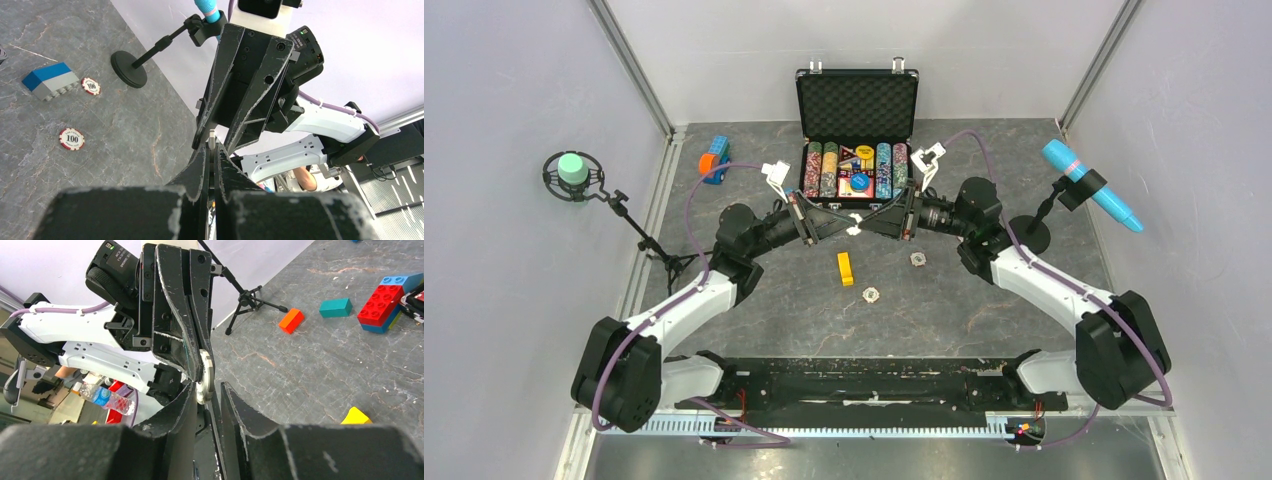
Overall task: Pack up texas hold em set
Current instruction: Pick up the poker chip from the center of the board.
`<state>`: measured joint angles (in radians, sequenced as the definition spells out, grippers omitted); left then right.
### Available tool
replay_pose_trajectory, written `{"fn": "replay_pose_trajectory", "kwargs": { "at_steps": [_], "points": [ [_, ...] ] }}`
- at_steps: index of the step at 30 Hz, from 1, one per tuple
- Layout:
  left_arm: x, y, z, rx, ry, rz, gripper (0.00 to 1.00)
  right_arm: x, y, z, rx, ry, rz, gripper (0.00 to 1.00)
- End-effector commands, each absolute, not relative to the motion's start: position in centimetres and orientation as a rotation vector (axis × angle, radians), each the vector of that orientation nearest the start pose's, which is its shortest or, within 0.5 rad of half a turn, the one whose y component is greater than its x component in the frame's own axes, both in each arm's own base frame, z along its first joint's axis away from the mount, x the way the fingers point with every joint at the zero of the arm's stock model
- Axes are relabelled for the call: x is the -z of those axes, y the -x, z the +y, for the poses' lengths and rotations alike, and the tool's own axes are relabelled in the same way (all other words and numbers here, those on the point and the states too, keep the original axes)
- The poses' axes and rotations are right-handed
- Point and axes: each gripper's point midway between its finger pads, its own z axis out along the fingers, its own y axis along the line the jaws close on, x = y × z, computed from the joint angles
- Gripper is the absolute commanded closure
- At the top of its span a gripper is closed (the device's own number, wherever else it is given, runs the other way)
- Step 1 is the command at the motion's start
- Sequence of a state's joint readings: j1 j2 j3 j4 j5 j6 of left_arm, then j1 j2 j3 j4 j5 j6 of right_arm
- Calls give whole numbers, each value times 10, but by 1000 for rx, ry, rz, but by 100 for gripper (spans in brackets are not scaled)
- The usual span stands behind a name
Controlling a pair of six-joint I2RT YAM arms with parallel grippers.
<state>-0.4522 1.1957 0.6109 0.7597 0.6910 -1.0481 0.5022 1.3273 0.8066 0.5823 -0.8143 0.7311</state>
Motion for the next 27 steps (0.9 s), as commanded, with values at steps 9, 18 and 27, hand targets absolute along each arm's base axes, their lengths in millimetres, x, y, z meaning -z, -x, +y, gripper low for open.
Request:
{"fn": "replay_pose_trajectory", "kwargs": {
  "at_steps": [9,18,27],
  "points": [
    [-313,-248,-283,1662,-281,1563,98,-291,-245,316,-1630,609,1597,86],
    [-311,-248,-283,1661,-281,1569,74,-291,-246,318,-1626,619,1587,100],
    [-305,-257,-272,1571,-239,1623,24,-271,-277,311,-1348,645,1687,100]
  ]
}}
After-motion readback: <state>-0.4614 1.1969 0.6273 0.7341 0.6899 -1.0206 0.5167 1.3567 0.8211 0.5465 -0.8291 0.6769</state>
